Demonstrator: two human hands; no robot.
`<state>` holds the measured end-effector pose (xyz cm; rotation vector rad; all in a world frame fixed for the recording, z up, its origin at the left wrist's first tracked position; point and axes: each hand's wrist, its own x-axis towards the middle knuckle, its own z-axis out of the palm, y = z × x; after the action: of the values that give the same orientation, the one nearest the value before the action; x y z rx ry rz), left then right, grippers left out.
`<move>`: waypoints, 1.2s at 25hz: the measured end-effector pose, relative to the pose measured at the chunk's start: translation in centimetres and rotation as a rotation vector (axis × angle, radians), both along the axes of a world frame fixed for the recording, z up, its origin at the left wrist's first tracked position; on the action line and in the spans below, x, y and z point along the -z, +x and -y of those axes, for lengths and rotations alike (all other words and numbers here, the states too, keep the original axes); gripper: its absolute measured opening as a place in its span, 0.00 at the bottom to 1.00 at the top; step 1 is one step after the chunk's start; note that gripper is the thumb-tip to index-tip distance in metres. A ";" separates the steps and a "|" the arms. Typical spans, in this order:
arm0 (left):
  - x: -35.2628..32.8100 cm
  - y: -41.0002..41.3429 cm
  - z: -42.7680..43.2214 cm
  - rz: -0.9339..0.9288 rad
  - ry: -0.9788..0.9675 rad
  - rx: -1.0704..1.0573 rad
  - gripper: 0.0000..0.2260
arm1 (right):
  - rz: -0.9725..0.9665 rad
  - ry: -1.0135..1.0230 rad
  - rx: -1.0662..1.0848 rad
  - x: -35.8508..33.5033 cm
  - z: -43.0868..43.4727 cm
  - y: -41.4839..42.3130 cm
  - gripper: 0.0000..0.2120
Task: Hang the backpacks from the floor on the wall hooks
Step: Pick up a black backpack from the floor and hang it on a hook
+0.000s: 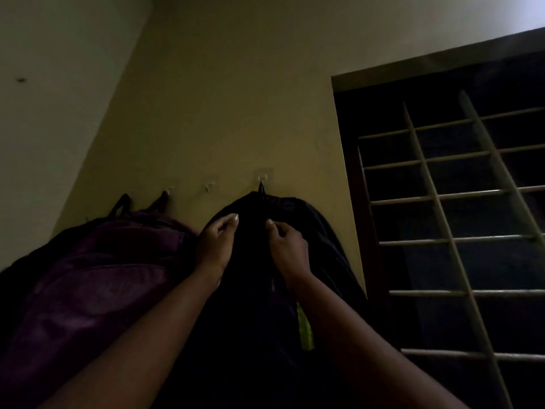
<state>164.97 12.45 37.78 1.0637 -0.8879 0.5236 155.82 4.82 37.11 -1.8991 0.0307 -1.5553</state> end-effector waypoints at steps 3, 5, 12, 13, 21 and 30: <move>3.3 -1.5 -2.1 -0.124 0.009 0.025 0.18 | -0.035 0.107 -0.151 3.6 -0.9 -0.9 0.19; 6.1 -2.5 -4.0 -0.155 0.060 0.050 0.18 | -0.103 0.168 -0.251 6.0 -1.5 -0.9 0.20; 19.8 -7.0 -15.2 -0.362 0.160 0.024 0.21 | -0.342 0.414 -0.656 17.9 -10.4 -4.1 0.25; 22.0 -7.7 -17.5 -0.403 0.170 0.008 0.21 | -0.386 0.433 -0.687 20.0 -12.6 -4.8 0.25; 35.6 -18.9 -37.9 -0.669 0.275 -0.192 0.22 | -0.653 0.649 -0.879 33.7 -31.6 -14.7 0.27; 46.2 -34.1 -56.1 -0.868 0.216 -0.444 0.20 | -0.978 0.689 -0.988 43.6 -48.5 -25.9 0.28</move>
<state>130.89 68.57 -8.41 1.5219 0.0681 0.2724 129.93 53.27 -6.53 -1.5073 0.0391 0.1087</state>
